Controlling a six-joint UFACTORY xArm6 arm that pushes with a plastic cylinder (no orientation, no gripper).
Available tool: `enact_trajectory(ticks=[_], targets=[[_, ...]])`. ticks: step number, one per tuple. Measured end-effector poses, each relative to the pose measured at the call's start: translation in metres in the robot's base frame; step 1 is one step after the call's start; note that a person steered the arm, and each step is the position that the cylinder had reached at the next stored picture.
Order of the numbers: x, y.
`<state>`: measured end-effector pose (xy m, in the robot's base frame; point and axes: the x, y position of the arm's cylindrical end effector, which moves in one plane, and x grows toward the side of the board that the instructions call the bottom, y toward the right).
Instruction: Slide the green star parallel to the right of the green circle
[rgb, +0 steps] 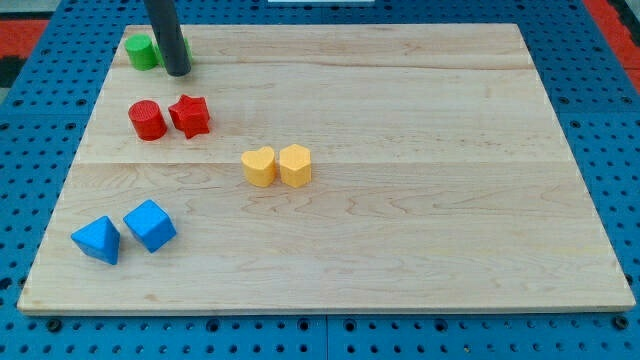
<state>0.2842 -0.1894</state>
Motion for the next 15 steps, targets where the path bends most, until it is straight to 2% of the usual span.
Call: enact_trajectory(ticks=[1,2,3,4,5,7,8,9,10,11,12,13,14,15], targets=[[0.010,0.020],[0.012,-0.018],[0.043,-0.050],[-0.004,-0.105],[-0.012,-0.115],[-0.039,0.008],[-0.039,0.073],[-0.039,0.067],[-0.009,0.033],[0.015,0.054],[0.012,0.108],[-0.009,0.127],[-0.033,0.122],[-0.026,0.134]])
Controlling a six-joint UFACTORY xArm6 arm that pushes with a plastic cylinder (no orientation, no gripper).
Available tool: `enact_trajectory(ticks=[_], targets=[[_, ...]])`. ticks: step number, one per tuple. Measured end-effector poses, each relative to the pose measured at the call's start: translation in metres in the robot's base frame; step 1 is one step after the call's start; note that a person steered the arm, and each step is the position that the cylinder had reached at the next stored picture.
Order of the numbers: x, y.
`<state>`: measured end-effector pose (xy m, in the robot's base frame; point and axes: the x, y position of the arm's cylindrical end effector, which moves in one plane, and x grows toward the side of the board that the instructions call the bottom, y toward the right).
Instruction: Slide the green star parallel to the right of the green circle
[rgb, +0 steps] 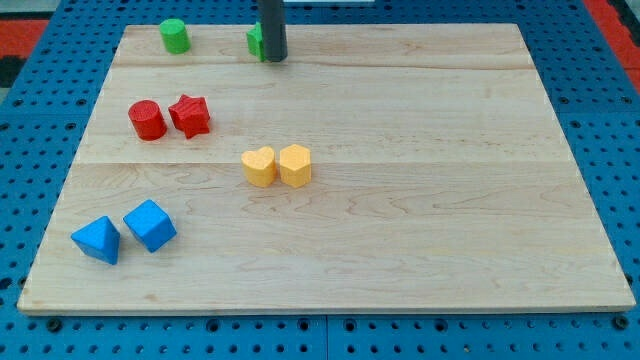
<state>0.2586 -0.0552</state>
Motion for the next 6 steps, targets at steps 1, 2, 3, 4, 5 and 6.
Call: enact_trajectory(ticks=[1,2,3,4,5,6], targets=[[-0.003,-0.009],[-0.021,-0.018],[-0.005,-0.002],[0.027,0.059],[0.100,0.064],[0.135,0.025]])
